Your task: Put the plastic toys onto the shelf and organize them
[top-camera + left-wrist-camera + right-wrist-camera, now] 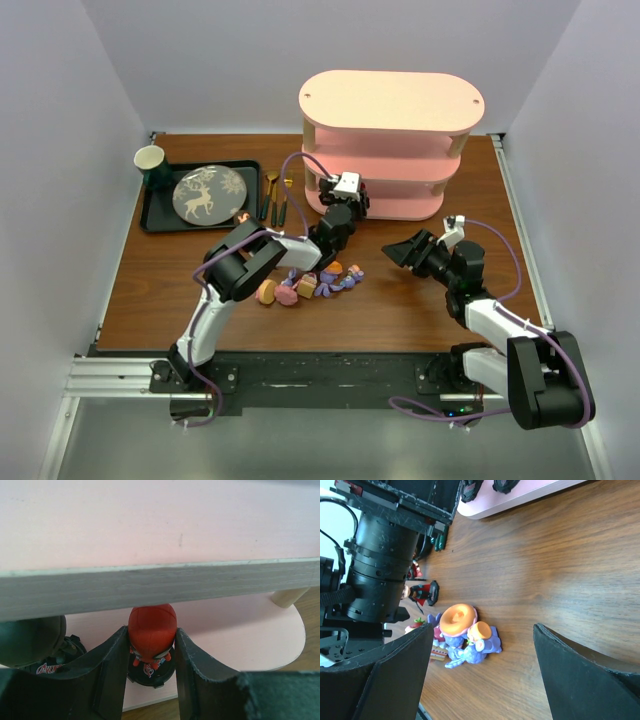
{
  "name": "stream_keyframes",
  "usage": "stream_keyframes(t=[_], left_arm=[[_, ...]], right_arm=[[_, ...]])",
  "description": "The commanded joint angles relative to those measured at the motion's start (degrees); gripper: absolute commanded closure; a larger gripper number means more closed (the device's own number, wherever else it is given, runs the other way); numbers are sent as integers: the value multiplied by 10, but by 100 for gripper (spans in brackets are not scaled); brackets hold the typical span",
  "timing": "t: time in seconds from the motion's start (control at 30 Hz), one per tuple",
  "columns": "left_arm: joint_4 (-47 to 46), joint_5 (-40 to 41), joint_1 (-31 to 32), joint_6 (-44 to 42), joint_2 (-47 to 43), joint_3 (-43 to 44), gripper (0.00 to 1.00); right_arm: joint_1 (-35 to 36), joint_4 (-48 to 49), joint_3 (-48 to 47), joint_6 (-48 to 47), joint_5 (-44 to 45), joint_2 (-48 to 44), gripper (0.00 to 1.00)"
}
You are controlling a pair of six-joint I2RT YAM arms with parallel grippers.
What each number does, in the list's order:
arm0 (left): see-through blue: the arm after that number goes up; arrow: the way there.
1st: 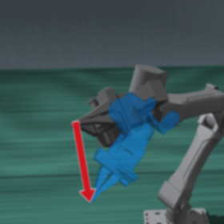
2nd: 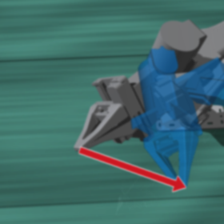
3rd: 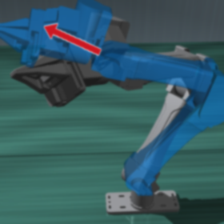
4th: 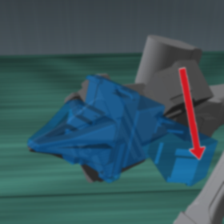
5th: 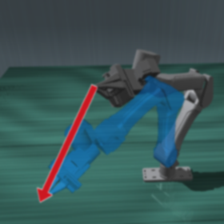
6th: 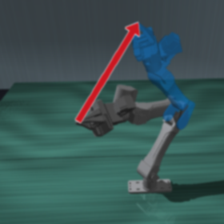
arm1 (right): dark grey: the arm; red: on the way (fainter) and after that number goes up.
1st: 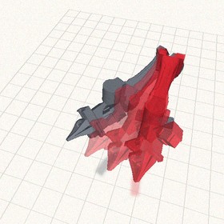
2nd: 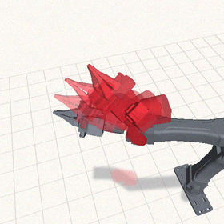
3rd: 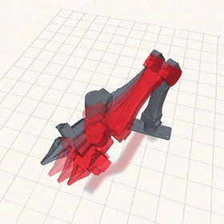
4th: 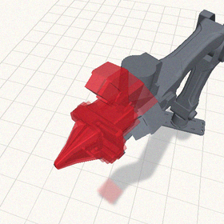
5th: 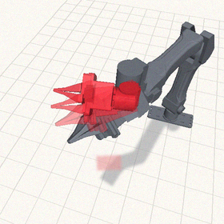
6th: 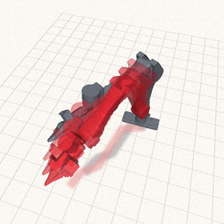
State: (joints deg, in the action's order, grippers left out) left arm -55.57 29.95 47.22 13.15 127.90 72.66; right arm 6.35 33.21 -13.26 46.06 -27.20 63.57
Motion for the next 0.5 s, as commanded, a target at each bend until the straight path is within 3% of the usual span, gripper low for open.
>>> stream_keyframes(t=[0.0,0.47], left_arm=[[-7,18,-3,-13,10,23,76],[-14,9,-5,3,1,5,42]], right_arm=[[-1,-10,-22,-14,-15,-11,16],[-1,-13,-26,-15,-17,-11,16]])
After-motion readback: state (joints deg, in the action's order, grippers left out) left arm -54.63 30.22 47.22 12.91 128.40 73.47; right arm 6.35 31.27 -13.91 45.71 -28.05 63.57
